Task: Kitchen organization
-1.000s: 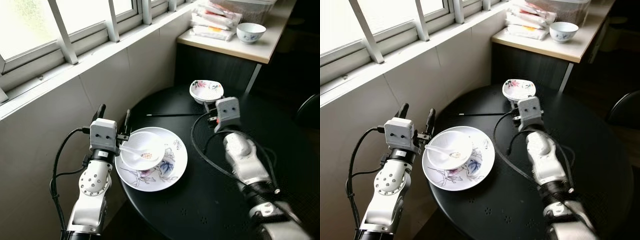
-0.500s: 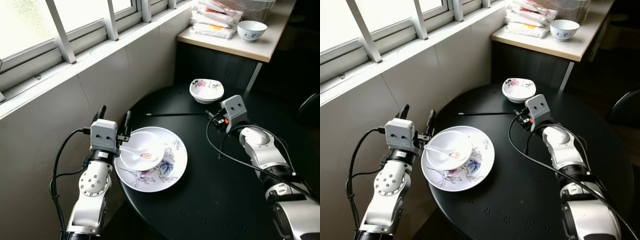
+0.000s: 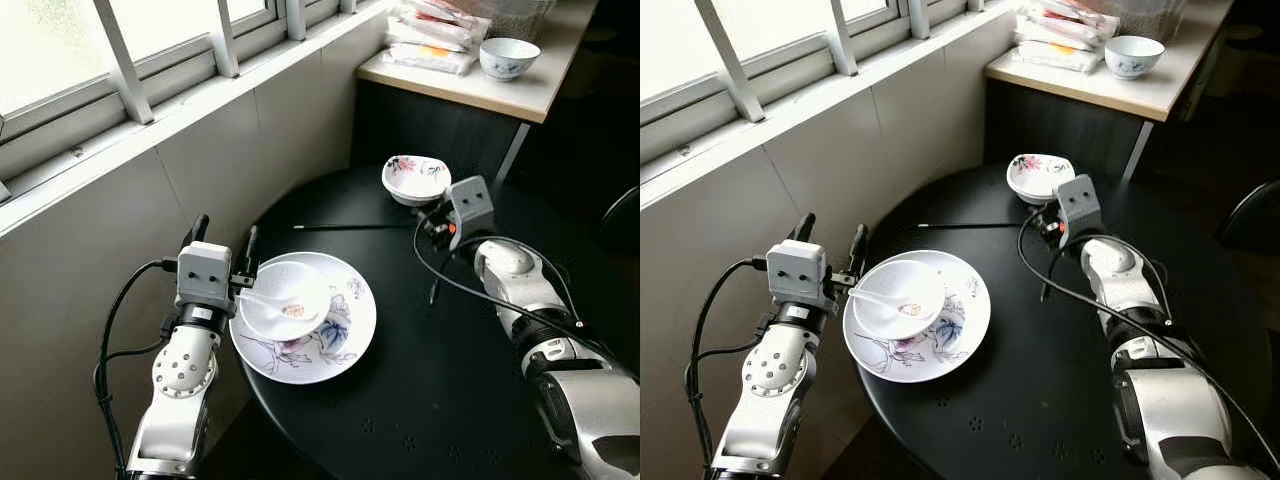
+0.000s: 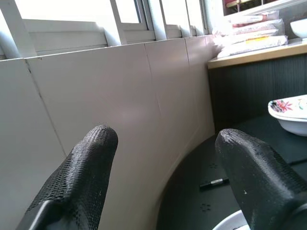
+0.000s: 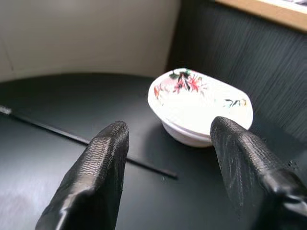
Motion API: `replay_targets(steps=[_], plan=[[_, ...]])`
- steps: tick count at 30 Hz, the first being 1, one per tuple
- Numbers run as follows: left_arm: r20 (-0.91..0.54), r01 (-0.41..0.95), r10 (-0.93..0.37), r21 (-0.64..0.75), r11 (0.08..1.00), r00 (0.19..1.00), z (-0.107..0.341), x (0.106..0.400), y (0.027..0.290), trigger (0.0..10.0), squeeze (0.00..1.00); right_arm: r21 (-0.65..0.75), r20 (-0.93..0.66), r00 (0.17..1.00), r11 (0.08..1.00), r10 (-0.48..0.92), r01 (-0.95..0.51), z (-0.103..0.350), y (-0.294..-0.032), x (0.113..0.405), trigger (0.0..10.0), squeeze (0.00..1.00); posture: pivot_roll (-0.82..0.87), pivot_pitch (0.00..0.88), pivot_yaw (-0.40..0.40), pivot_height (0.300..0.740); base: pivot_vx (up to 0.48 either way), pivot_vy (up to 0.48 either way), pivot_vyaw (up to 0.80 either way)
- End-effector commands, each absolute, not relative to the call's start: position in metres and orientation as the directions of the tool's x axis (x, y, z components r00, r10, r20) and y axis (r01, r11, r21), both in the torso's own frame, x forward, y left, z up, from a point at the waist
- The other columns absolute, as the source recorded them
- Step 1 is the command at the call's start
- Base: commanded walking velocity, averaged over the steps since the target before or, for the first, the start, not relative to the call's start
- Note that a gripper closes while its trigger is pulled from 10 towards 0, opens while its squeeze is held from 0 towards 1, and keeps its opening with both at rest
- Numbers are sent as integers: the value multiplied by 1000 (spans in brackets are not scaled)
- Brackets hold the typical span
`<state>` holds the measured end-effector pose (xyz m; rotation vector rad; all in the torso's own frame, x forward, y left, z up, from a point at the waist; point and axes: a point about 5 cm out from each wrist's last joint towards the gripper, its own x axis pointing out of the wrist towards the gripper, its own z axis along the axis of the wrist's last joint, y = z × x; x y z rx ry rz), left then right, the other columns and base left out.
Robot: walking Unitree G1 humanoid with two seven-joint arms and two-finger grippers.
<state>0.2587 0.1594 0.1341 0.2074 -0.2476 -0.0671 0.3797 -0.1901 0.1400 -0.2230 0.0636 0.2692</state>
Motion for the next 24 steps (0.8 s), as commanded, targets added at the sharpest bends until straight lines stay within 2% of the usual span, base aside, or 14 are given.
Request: replay_targets(steps=[1, 14, 20, 24], plan=[[241, 33, -88, 224, 974, 967, 137, 258, 161, 10000, 0, -193, -69, 968, 949, 241, -250, 145, -189, 383, 10000, 0, -1, 24, 25, 740, 0, 0, 0], [237, 39, -93, 222, 974, 967, 137, 259, 159, 10000, 0, -197, 18, 964, 946, 267, -258, 149, -162, 380, 10000, 0, -7, 24, 22, 670, 0, 0, 0], [238, 37, -90, 220, 975, 967, 137, 259, 159, 10000, 0, -190, 46, 963, 948, 267, -254, 152, -159, 379, 10000, 0, -8, 20, 20, 640, 0, 0, 0], [238, 35, -89, 219, 975, 967, 137, 259, 159, 10000, 0, -175, 81, 963, 955, 257, -240, 156, -160, 379, 10000, 0, -8, 20, 20, 640, 0, 0, 0]])
